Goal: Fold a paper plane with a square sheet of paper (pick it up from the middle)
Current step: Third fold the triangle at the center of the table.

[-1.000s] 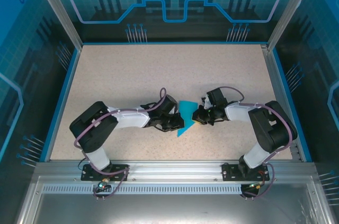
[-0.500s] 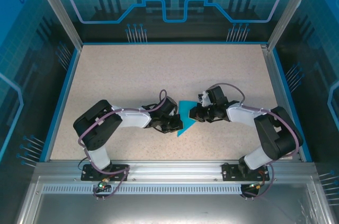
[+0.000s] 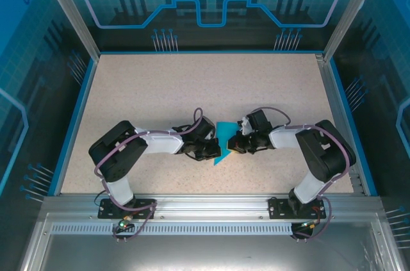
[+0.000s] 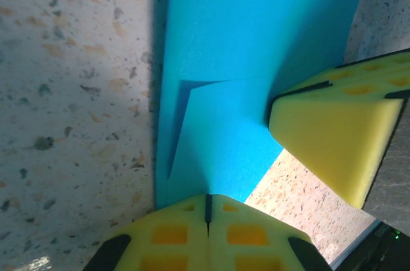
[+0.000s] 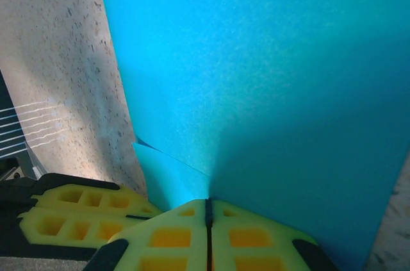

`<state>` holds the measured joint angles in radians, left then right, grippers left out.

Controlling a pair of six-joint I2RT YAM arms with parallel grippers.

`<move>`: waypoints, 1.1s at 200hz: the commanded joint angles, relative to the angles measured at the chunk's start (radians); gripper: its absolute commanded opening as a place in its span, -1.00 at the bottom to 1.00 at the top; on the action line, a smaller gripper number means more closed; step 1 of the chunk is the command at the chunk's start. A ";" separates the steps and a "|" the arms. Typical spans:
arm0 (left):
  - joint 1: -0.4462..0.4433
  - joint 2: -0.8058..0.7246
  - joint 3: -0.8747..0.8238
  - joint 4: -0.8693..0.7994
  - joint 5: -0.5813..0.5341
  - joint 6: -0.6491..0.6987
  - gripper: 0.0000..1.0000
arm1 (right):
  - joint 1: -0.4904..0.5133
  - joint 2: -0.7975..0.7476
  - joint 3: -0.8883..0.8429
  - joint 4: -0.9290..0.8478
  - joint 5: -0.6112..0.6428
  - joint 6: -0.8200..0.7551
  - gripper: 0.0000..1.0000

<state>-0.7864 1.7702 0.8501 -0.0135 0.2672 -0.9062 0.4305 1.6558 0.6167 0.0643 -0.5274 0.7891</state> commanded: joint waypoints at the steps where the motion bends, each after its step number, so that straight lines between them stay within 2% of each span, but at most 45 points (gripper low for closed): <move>1: 0.003 0.026 -0.025 -0.122 -0.075 0.030 -0.92 | -0.063 0.005 -0.030 -0.007 0.054 -0.047 -0.85; 23: 0.004 0.022 -0.038 -0.120 -0.079 0.033 -0.92 | -0.134 -0.012 -0.040 -0.012 0.044 -0.089 -0.81; 45: 0.004 0.018 -0.040 -0.118 -0.074 0.053 -0.91 | -0.199 -0.021 -0.039 0.005 -0.045 -0.111 -0.75; 72: 0.003 0.003 -0.031 -0.107 -0.045 0.089 -0.88 | -0.202 -0.073 -0.035 -0.040 -0.038 -0.120 -0.63; 114: 0.002 -0.054 0.002 -0.100 -0.020 0.141 -0.75 | -0.202 -0.128 -0.048 -0.092 -0.019 -0.107 -0.22; 142: 0.003 -0.096 0.012 -0.091 -0.030 0.168 -0.64 | -0.197 -0.127 -0.037 -0.113 -0.050 -0.106 -0.20; 183: 0.017 -0.105 0.048 -0.125 -0.106 0.181 -0.63 | -0.160 -0.080 -0.014 -0.090 -0.084 -0.082 -0.19; 220: 0.028 -0.088 0.066 -0.137 -0.108 0.190 -0.63 | -0.147 -0.083 -0.009 -0.055 -0.111 -0.069 -0.19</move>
<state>-0.7673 1.6817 0.8852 -0.1097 0.1864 -0.7506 0.2703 1.5646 0.5838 -0.0120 -0.5934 0.7063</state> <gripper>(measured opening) 0.186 0.406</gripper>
